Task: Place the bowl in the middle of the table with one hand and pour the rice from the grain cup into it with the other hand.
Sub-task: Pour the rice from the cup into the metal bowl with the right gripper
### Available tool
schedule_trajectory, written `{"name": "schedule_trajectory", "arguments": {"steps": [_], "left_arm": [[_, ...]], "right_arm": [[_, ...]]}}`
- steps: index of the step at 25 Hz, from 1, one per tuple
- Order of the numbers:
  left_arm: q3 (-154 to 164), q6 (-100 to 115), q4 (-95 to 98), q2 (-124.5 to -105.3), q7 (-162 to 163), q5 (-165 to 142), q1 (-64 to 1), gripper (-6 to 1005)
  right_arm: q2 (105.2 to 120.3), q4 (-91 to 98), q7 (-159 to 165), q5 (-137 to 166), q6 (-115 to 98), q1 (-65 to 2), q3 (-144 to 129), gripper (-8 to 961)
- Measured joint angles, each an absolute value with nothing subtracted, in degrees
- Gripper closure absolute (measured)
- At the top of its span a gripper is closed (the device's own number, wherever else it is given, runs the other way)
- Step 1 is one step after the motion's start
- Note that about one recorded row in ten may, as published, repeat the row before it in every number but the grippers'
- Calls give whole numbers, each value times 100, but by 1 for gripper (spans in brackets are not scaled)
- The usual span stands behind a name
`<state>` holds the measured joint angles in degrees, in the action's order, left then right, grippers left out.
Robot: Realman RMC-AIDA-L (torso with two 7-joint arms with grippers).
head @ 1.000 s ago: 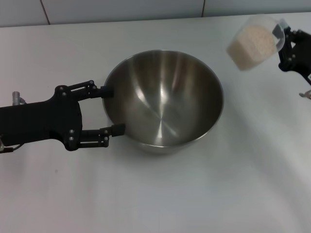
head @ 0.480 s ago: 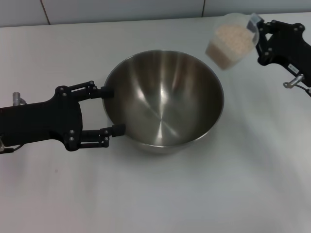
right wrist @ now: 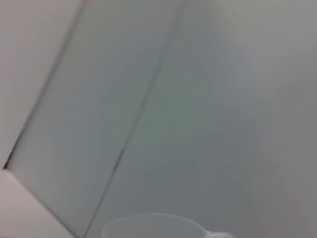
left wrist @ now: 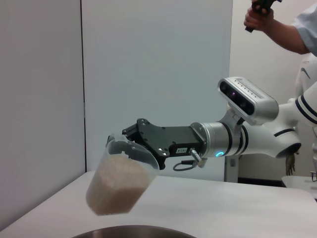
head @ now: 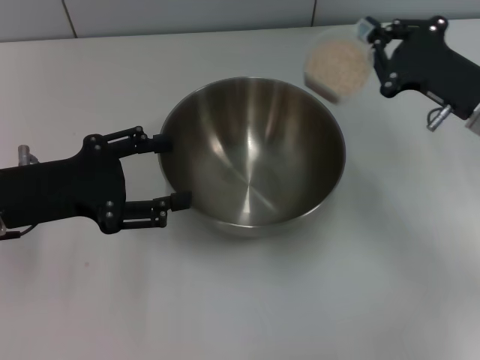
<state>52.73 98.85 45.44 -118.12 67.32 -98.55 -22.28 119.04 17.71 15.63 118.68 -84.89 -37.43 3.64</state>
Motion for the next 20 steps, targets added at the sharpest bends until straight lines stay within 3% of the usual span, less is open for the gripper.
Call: {"name": "schedule_trajectory", "arguments": {"steps": [20], "left_arm": [[5222,9767,4469,-11803,6683,-9837,-2228,170]], "right_arm": [[11944,1736,-1932,11603,-8711,-4049,-215,943]]}}
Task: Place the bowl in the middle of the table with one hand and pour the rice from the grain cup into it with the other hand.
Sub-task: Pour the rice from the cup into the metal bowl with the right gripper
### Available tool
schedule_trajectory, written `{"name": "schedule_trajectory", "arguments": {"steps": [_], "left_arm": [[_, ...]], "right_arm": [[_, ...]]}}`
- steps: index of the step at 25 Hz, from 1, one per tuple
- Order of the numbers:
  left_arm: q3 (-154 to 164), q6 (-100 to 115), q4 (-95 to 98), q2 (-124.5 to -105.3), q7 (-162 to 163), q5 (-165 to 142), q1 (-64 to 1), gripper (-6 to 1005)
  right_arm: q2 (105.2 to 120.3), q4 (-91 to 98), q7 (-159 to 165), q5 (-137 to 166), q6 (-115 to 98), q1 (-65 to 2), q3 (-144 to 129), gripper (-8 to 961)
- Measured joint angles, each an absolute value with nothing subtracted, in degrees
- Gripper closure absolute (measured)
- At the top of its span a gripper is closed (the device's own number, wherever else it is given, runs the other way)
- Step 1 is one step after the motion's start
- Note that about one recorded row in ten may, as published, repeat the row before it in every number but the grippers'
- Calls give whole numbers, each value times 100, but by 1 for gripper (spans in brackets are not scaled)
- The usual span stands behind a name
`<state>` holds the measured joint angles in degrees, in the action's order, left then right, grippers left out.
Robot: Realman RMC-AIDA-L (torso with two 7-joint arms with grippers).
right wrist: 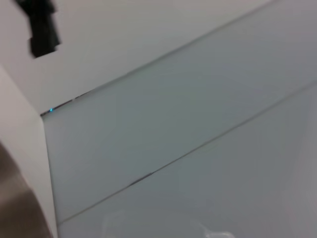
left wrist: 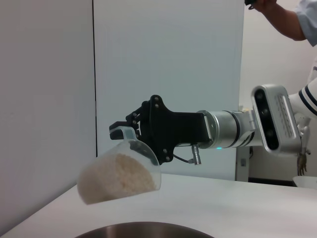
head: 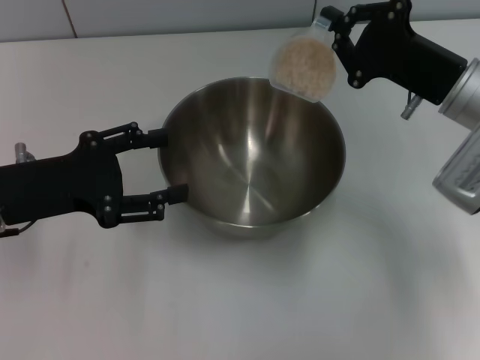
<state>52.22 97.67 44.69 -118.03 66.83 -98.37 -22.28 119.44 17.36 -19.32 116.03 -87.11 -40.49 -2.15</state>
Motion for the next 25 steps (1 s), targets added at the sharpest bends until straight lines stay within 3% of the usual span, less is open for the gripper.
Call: {"name": "schedule_trajectory", "arguments": {"steps": [25], "left_arm": [[5220,9576,4403,-11818,6679,-9835,-2378,170]], "right_arm": [[11944,858,-6216,11600,-8392,-4068,-198,943]]}}
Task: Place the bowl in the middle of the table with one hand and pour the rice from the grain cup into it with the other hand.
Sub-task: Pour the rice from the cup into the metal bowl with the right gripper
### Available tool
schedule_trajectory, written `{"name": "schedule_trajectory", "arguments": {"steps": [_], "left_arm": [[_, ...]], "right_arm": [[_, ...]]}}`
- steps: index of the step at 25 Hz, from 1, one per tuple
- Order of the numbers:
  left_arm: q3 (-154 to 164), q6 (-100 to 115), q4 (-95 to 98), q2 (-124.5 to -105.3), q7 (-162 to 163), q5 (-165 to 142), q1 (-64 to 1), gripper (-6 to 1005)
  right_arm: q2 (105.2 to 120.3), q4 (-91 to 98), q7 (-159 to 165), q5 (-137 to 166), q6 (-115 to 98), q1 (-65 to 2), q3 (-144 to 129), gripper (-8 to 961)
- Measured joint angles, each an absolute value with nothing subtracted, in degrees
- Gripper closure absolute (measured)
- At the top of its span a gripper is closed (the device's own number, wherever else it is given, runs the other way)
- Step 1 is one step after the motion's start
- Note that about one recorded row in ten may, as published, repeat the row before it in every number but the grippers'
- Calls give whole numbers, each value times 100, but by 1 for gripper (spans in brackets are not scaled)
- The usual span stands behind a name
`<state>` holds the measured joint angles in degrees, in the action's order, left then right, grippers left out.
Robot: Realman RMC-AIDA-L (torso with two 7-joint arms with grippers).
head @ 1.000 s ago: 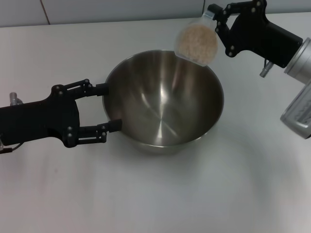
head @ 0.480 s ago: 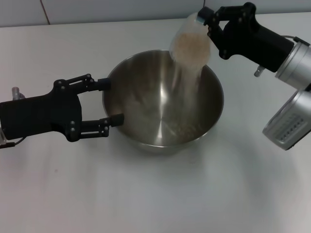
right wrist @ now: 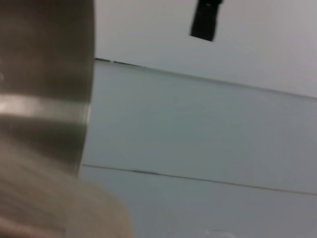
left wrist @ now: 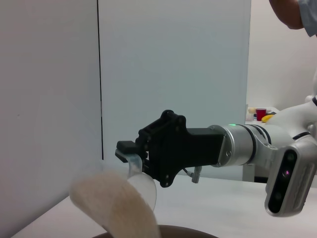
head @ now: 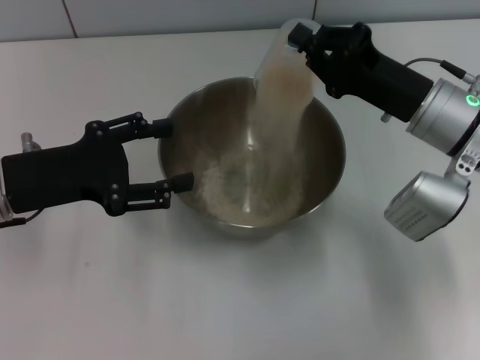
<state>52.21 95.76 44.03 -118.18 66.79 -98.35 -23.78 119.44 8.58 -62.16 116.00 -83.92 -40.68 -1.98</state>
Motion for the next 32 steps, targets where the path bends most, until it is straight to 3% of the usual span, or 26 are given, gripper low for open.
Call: {"name": "schedule_trajectory", "arguments": {"steps": [32], "left_arm": [[5154,9433,4315,-11803,6671,-9835,-2478,171]], "right_arm": [[11944,597,-8224,11655,-8311,-4078,-229,944]]}}
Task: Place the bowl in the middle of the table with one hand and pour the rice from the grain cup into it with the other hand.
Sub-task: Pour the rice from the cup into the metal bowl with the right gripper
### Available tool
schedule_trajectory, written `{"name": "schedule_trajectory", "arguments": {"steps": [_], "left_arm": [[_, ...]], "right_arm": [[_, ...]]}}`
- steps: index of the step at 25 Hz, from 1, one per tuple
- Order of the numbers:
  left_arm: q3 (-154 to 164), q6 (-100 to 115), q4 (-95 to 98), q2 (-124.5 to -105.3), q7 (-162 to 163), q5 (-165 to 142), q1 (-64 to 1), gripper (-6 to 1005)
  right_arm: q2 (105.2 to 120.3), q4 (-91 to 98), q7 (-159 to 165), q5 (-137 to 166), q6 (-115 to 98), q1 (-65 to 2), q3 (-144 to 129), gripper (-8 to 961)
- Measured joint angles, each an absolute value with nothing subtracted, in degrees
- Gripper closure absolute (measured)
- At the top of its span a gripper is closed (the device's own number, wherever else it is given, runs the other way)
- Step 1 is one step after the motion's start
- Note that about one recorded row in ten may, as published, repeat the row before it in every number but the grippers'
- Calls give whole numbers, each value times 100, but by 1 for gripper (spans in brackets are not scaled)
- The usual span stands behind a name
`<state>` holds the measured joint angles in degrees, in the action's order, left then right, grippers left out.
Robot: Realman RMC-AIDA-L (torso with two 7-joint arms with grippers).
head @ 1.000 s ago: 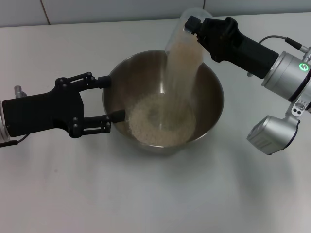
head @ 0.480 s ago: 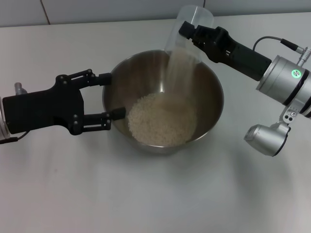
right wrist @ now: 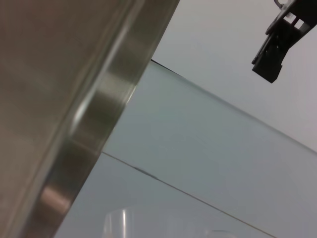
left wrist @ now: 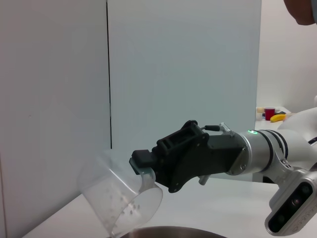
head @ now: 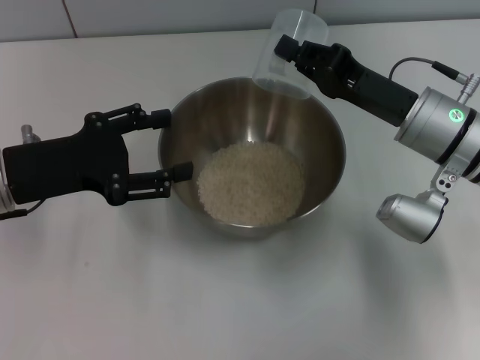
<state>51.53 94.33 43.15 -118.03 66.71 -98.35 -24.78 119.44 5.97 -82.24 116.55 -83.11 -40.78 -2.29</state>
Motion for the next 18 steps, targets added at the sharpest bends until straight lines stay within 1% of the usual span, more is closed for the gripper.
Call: {"name": "schedule_trajectory", "arguments": {"steps": [18], "left_arm": [[5088,9434,4331,-11786,6606,-9822,-2496,170]], "right_arm": [[11944,77,-8092,11446,-8286,-4063,27,943]]}}
